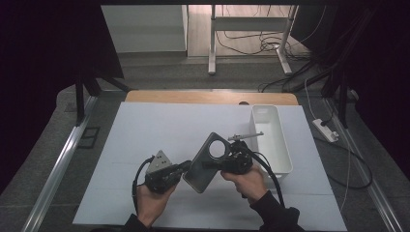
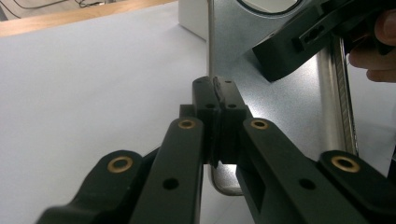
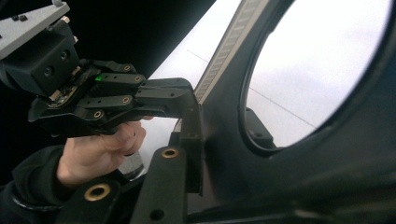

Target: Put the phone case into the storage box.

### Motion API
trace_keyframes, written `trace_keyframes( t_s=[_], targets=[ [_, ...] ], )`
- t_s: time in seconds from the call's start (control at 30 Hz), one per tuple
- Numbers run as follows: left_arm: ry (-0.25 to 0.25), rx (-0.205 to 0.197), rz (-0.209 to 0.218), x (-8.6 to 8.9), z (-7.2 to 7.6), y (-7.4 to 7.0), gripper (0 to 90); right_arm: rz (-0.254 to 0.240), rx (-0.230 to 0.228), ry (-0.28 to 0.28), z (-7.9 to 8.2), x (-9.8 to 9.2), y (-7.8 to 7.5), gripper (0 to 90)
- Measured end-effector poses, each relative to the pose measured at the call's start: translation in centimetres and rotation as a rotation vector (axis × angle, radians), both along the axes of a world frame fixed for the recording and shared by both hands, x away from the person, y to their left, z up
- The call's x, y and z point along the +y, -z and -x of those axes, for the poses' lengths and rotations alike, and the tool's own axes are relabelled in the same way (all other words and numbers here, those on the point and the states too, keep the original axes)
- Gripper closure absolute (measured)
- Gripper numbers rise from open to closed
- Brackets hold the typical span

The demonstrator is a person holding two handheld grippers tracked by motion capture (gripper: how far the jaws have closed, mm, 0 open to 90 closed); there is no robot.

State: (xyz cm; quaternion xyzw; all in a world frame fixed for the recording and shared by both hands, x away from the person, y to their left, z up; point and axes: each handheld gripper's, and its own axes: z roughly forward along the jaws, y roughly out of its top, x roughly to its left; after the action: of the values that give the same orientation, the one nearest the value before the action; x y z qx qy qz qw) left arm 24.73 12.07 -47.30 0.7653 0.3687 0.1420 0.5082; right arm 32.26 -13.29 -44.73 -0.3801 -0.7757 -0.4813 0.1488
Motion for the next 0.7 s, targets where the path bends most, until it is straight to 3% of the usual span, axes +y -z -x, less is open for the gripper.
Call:
trace_keyframes(
  t_s=[0.3, 0.4, 0.43, 0.47, 0.53, 0.57, 0.6, 0.67, 0.7],
  targets=[
    [0.021, 0.002, -0.023, -0.2, 0.0, 0.2, 87.9, -0.038, 0.083, 0.021, -0.2, -0.3, 0.5, 85.5],
    [0.033, 0.017, -0.010, -0.1, -0.1, 0.2, 85.5, -0.033, 0.084, 0.027, -0.1, -0.3, 0.5, 85.8],
    [0.034, 0.026, -0.015, -0.1, -0.2, 0.1, 82.8, -0.038, 0.083, 0.026, -0.1, -0.3, 0.4, 85.8],
    [0.027, 0.034, -0.029, 0.0, -0.3, 0.0, 71.3, -0.035, 0.076, 0.017, 0.0, -0.3, 0.3, 85.8],
    [0.028, 0.037, -0.029, 0.1, -0.4, 0.0, 65.1, -0.032, 0.067, 0.018, 0.0, -0.4, 0.3, 85.8],
    [0.033, 0.053, -0.025, 0.3, -0.5, 0.0, 65.1, -0.029, 0.063, 0.016, 0.0, -0.4, 0.2, 85.8],
    [0.033, 0.059, -0.022, 0.4, -0.7, 0.1, 52.9, -0.016, 0.040, 0.000, 0.1, -0.6, 0.1, 85.8],
    [0.050, 0.069, -0.001, 0.8, -0.9, 0.1, 49.3, -0.012, 0.031, -0.001, 0.1, -0.6, 0.1, 85.8],
    [0.054, 0.071, 0.009, 1.0, -0.9, 0.1, 41.0, -0.002, 0.015, -0.014, 0.2, -0.7, -0.1, 85.7]
  ],
)
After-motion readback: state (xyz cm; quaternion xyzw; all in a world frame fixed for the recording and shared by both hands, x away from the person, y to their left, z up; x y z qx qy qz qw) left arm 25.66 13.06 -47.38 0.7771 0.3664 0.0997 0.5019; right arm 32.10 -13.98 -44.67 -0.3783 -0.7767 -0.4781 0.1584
